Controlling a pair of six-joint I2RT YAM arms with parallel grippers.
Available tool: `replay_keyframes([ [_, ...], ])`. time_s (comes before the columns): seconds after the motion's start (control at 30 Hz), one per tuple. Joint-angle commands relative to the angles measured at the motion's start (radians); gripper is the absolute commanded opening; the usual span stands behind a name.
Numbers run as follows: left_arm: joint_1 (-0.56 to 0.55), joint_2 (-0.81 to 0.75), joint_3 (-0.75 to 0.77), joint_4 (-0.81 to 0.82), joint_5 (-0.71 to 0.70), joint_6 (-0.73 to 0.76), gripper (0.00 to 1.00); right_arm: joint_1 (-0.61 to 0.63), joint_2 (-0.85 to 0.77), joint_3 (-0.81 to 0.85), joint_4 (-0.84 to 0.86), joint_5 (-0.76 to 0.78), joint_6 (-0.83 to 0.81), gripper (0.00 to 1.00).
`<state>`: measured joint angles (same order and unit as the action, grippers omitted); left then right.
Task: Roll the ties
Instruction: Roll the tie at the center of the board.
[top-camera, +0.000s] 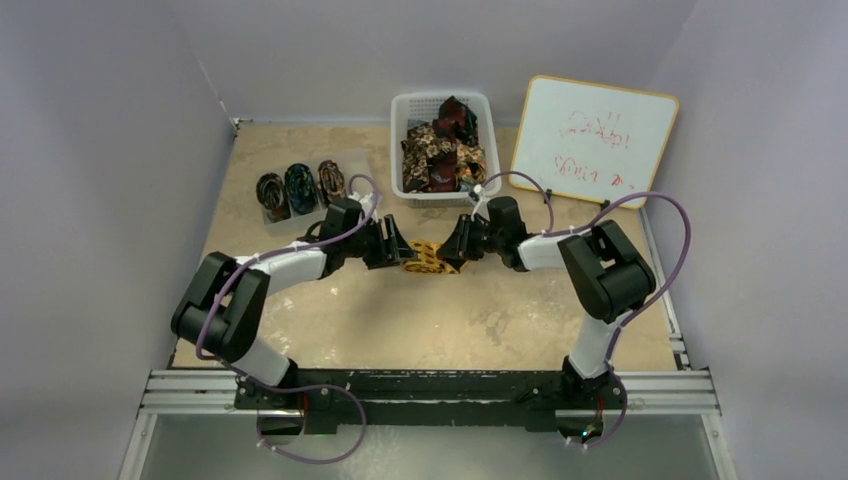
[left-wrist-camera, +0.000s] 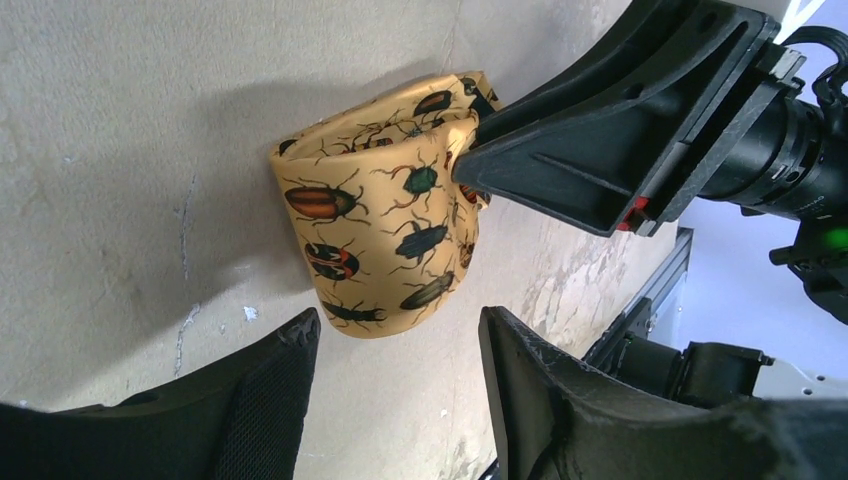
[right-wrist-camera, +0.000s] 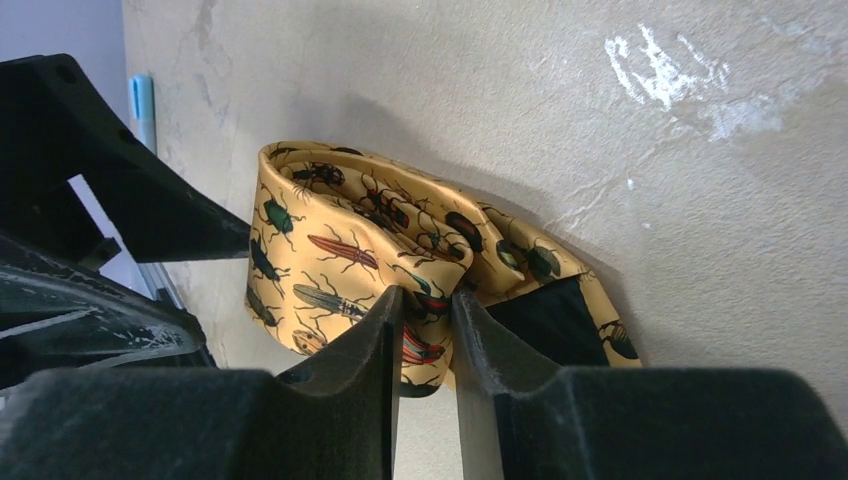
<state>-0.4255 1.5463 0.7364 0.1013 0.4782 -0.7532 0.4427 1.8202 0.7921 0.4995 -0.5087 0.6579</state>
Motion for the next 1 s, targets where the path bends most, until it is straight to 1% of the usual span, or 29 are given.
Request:
replay_keyframes([
  [0.0,0.008,0.026,-0.031,0.157,0.033,-0.054,0.58,-0.023,0.035,0.008,0.009,-0.043,-0.030,0.25],
  [0.23,0.007,0.114,-0.043,0.216,0.039,-0.123,0.59,-0.024,0.047,-0.016,0.030,-0.057,-0.043,0.24],
  [0.4,0.007,0.150,-0.076,0.318,0.071,-0.187,0.59,-0.025,0.047,-0.038,0.038,-0.045,-0.041,0.23],
  [0.53,0.000,0.172,-0.097,0.364,0.073,-0.239,0.59,-0.025,0.046,-0.066,0.061,-0.040,-0.027,0.21],
  [0.63,-0.018,0.188,-0.086,0.356,0.058,-0.247,0.58,-0.025,0.037,-0.092,0.095,-0.041,-0.014,0.21],
  [0.73,-0.040,0.205,-0.037,0.302,0.031,-0.226,0.56,-0.025,0.026,-0.117,0.127,-0.053,0.001,0.21],
  [0.83,-0.058,0.201,-0.011,0.249,-0.004,-0.212,0.53,-0.025,0.015,-0.128,0.122,-0.053,-0.001,0.21],
  [0.93,-0.064,0.182,-0.003,0.225,-0.038,-0.205,0.52,-0.024,0.008,-0.123,0.107,-0.049,-0.006,0.20],
  [0.97,-0.064,0.179,-0.001,0.225,-0.035,-0.202,0.54,-0.025,0.005,-0.119,0.097,-0.048,-0.008,0.20],
])
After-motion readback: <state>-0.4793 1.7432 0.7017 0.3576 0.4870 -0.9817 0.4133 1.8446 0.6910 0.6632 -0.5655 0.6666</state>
